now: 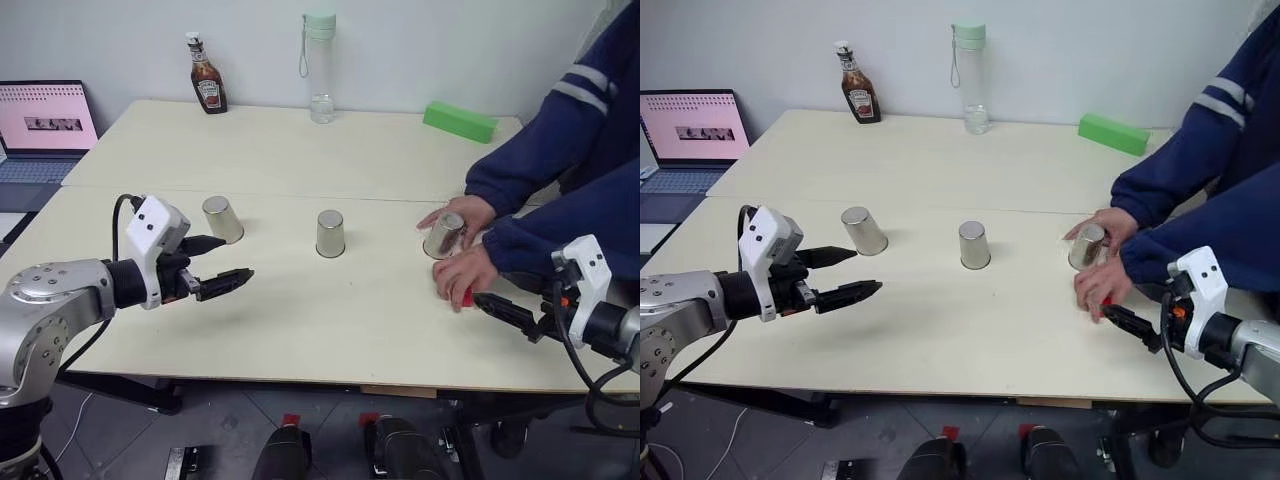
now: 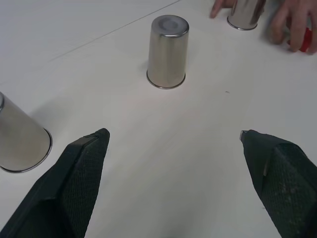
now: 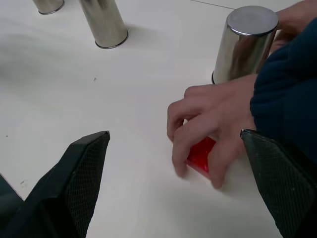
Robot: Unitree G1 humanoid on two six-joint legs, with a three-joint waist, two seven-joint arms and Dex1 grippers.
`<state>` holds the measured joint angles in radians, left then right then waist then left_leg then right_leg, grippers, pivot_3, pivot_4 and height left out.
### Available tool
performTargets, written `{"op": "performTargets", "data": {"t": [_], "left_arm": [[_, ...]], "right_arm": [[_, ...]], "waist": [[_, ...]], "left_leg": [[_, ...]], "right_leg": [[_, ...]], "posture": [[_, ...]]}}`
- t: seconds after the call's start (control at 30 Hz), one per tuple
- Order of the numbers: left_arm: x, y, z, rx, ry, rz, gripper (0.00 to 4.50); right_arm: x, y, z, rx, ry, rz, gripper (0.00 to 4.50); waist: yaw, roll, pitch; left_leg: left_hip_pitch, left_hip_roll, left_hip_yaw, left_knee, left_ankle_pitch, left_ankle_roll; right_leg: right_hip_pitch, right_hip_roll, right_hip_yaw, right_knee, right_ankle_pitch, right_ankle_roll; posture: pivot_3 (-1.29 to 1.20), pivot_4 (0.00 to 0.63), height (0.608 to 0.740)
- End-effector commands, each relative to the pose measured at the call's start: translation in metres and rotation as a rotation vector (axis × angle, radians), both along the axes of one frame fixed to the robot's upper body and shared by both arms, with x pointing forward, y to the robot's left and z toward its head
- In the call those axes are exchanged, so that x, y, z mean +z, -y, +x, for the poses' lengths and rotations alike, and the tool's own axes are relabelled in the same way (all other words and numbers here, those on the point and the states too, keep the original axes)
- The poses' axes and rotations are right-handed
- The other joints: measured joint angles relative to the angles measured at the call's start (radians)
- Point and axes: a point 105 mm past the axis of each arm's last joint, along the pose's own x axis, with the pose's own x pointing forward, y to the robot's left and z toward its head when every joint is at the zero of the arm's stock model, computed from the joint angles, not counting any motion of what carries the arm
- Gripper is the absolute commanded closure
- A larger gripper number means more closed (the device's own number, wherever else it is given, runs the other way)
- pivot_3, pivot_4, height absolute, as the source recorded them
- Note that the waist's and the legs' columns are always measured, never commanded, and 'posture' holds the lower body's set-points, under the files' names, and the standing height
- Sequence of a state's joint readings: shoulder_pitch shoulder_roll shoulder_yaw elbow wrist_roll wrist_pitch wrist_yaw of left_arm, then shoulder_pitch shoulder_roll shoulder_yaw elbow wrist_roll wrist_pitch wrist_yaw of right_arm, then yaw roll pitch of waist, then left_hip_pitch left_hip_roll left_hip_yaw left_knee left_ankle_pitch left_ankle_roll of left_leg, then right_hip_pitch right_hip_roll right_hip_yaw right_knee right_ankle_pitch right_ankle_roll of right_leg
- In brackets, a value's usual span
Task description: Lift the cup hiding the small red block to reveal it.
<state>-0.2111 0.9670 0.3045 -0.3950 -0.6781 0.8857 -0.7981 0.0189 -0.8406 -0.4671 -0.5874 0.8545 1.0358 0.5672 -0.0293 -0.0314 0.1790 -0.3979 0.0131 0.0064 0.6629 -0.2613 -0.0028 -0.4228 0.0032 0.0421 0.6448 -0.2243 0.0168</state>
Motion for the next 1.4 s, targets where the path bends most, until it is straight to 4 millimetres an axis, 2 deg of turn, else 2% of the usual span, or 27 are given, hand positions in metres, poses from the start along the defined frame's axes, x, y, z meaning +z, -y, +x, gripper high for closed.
{"op": "performTargets", "data": {"t": [0.03,0.13,0.57,1.2,1.4], "left_arm": [[0.011,-0.002,0.003,0.009,0.076,0.041,0.0],[0.013,-0.001,0.003,0.009,0.06,-0.001,0.0],[0.009,0.002,-0.004,-0.038,0.023,0.015,0.0],[0.007,0.005,0.001,-0.024,0.051,-0.014,0.0],[0.002,0.006,0.001,-0.033,0.04,-0.006,0.0]], "right_arm": [[0.01,-0.005,0.001,0.024,0.051,-0.003,0.02],[0.011,-0.004,0.002,0.022,0.056,-0.002,0.02],[0.01,-0.004,0.002,0.024,0.057,0.002,0.02],[0.01,-0.004,0.007,0.0,0.073,0.008,0.02],[0.01,-0.005,0.007,0.009,0.072,0.0,0.02]], "waist": [[0.0,0.0,0.0],[0.0,0.0,0.0],[0.0,0.0,0.0],[0.0,0.0,0.0],[0.0,0.0,0.0]], "left_leg": [[0.0,0.0,0.0,0.0,0.0,0.0],[0.0,0.0,0.001,0.0,0.0,0.0],[0.0,-0.001,0.001,0.0,0.0,0.0],[0.0,-0.001,0.001,0.0,0.0,0.0],[0.0,-0.001,0.001,0.0,0.0,0.0]], "right_leg": [[0.0,0.0,0.0,0.0,0.0,0.0],[0.0,0.0,0.0,0.0,0.0,0.0],[0.0,-0.001,0.0,0.0,0.0,0.0],[0.0,-0.001,0.0,0.0,0.0,0.0],[0.0,-0.001,0.0,0.0,0.0,0.0]], "posture": [[0.0,0.15,0.74],[0.0,0.15,0.74],[0.0,0.15,0.74],[0.0,0.15,0.74],[0.0,0.15,0.74]]}}
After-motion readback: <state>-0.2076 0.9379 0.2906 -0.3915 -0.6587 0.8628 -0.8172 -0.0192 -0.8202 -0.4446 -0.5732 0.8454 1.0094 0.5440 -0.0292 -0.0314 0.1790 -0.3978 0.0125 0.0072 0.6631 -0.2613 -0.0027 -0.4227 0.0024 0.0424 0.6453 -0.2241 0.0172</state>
